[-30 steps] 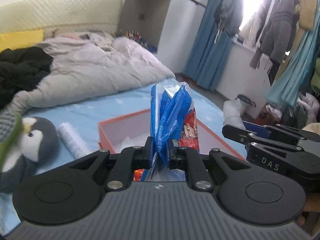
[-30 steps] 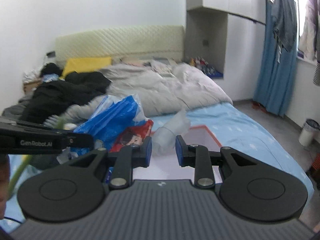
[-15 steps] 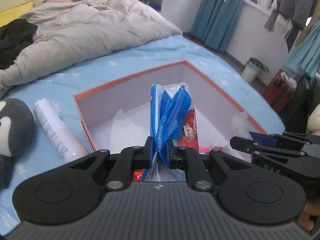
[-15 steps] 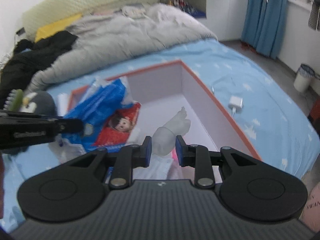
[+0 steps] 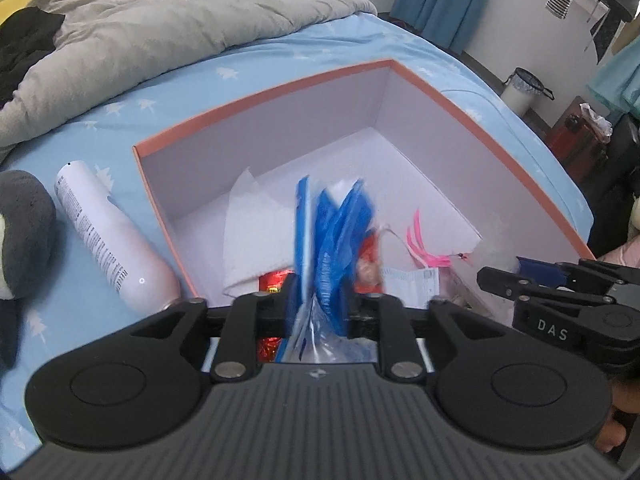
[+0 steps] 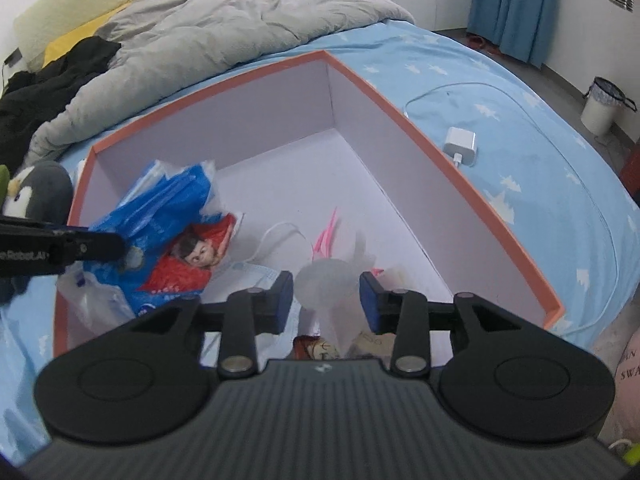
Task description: Organize soft objects
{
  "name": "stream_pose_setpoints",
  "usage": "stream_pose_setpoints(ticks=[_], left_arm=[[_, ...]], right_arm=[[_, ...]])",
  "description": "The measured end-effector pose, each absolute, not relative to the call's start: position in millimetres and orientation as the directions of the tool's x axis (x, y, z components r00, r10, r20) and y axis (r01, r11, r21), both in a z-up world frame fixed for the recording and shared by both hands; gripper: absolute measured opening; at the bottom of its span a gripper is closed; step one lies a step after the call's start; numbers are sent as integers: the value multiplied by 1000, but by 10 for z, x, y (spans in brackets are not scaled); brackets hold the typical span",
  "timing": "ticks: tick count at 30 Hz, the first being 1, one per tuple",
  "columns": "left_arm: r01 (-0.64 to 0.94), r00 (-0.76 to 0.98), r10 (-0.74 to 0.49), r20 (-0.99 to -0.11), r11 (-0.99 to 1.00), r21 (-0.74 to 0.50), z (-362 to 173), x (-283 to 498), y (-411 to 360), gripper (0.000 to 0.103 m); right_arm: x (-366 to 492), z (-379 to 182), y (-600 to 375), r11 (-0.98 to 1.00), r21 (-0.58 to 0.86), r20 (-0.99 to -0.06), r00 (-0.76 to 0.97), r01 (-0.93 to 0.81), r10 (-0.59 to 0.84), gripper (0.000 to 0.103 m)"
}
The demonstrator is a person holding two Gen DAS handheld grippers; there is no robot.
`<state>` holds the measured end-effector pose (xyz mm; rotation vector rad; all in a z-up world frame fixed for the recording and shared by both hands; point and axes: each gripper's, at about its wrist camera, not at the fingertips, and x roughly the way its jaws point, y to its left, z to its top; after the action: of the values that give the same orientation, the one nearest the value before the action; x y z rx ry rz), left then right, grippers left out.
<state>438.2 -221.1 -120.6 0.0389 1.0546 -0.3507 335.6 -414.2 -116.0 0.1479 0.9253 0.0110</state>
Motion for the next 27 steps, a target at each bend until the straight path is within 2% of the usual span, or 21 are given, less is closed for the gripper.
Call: stream_pose_setpoints(ticks=[1,2,3,8,13,21,27], left_arm=[[305,446,-268,-854,943,-136,-1184,4367,-2199,45],[306,452,-268,-851,943,-134,-1150,4337,-2194,54],[307,463,-264,-846,943,-127,-1103,4297,-2191,56],[323,500,-281,-819,938,-125,-821,4122,-2134,63],[323,570,-303,-763,937,-130,-373,3882,-2027,69],[325,680,-330,-655,936,-135,388,3342,-1841,71],[361,728,-358,-585,925,-118,765,2813,-1779,71]], right_arm=[[3352,-1160,-4146,989,137,-794,602,49,80,52],[3348,-1155,-4154,989,140,-792,604,47,84,55],[3337,-1149,-4160,989,141,-789,609,46,84,58],[3207,-1019,-4185,987,153,-764,640,47,88,58],[2994,-665,-4202,985,164,-706,703,43,87,57],[2484,79,-4186,983,181,-580,808,4,103,57],[2032,489,-4152,981,190,-491,862,-37,128,58]])
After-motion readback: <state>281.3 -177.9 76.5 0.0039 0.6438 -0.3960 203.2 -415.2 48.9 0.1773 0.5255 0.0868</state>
